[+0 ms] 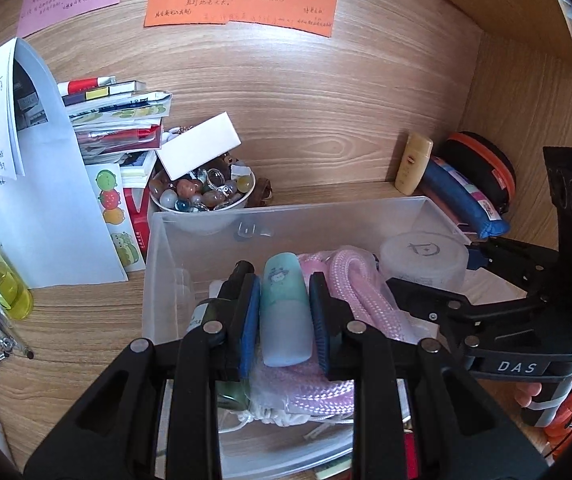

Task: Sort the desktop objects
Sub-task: 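Lower both items into the clear box and open both grippers, then move both grippers back toward the gourd ornament and seashell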

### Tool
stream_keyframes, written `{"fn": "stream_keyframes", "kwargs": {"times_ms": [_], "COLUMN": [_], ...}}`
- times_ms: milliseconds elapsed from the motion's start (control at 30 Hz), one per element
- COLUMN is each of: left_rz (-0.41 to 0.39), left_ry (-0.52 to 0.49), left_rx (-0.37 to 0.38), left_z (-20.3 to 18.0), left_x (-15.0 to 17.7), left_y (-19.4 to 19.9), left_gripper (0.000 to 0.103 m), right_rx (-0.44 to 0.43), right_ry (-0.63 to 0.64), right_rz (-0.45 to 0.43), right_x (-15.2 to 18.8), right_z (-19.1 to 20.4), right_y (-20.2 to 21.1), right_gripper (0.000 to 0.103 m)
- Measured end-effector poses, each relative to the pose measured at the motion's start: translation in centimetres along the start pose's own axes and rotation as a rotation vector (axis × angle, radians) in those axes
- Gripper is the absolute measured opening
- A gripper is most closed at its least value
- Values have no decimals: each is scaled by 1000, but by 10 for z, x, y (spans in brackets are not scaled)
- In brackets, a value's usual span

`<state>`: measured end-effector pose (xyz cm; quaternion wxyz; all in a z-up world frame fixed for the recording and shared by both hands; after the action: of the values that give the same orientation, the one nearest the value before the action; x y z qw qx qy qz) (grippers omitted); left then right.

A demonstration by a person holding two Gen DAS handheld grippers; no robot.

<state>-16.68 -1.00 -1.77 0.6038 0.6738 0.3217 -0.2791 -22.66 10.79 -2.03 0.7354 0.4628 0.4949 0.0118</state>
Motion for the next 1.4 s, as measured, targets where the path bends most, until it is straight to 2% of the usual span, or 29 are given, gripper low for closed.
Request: {"fn": "stream_keyframes", "kwargs": {"times_ms": [200,300,433,867,967,1000,1167,1300,1400], "left_rz": [-17,-28,-42,-68,-79,-85,-118,-63,-41], "left_ry": [-14,-12,-9,-27,-37,-39,-16,-8,-19], "left_rx": [-22,-36,-43,-44,-42,-44,-12,-27,-36], "left_z": [0,1,2,-1,-3,-4,1,2,1], "left_x": [3,5,7,7,6,6,2,1,6], "left_y": [2,3,6,13,18,21,39,43,49], "left_gripper": [25,31,43,58,66,72,73,74,74], "right_rx": [46,57,46,6,20,28,29,13,46], "right_ry": [37,51,61,18,13,13,-1,-35,-14], "right_rz": [-28,-33,-33,-48,-61,-69,-102,-96,-106], "right_x": [3,4,5,2,1,0,-6,-7,1], "right_z": [4,6,6,-5,-7,-7,-12,-13,-7], "right_y": [3,4,7,14,19,21,35,49,63], "right_gripper": [64,65,65,71,77,80,81,81,81]}}
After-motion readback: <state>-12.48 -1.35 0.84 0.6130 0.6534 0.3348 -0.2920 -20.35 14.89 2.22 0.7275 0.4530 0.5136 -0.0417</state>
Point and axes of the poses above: each gripper's, at about its wrist camera, not at the fingertips, and y roughly against the way its jaws point, z to its left, x to its underside, the point moved 1 cm from there along -y, roughly the way its jaws point, and after that the axes turned 1 degree about z, right-handed, at the moved point
